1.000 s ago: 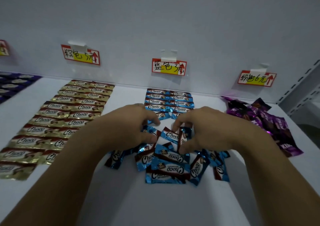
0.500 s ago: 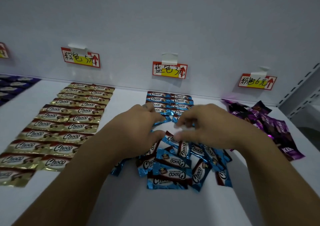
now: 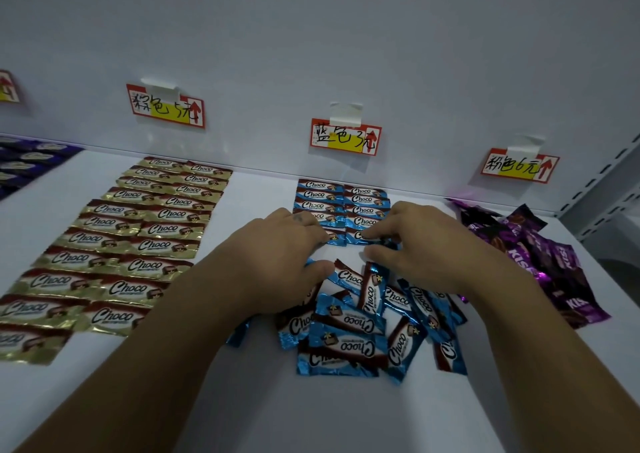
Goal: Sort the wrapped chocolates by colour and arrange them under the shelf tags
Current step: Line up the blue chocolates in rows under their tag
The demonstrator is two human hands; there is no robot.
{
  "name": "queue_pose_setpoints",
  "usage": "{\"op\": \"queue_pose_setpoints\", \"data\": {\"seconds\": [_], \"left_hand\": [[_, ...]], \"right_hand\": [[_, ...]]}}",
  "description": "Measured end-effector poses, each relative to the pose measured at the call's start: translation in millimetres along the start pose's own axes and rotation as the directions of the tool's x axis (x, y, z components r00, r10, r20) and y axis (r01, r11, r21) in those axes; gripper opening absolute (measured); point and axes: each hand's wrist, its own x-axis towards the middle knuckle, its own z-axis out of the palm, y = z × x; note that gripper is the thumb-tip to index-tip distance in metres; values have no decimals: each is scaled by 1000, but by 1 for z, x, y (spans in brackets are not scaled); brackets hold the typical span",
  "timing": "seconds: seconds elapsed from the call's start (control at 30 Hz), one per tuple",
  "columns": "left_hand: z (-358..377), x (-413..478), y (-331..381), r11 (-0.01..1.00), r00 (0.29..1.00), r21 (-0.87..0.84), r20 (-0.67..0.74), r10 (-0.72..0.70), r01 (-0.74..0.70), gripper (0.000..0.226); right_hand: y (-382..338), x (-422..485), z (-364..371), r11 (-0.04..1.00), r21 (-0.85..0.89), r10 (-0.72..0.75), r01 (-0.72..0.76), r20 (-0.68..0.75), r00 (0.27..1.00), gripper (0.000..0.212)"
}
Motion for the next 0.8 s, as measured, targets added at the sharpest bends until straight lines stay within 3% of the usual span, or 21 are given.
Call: {"op": "queue_pose_setpoints", "data": {"seconds": [0.23,0.5,0.6,0.67,0.8], "left_hand": [[1,2,1,1000,1000,23,8,-3,3,56],[4,3,-1,1000,997,-9,-75,-6,5,56],[0,2,-2,997,995,-75,-102,17,-25,50],[-4,-1,-3,984,993,-167,-112,43,-61,39],[-6,-5,-1,983,996,-157,-11,92,-93,43]], "right_hand": [[0,0,0,1000,-12,6,-6,28,1000,37],[1,1,1,1000,-13,6,-6,-8,1000,40],[3,-4,-8,998,59,-31,35,-67,997,26],[4,-10,-17,990,134,-44,42,7,999,19],[0,-13,-17,989,122,-107,90,147,983,42]]}}
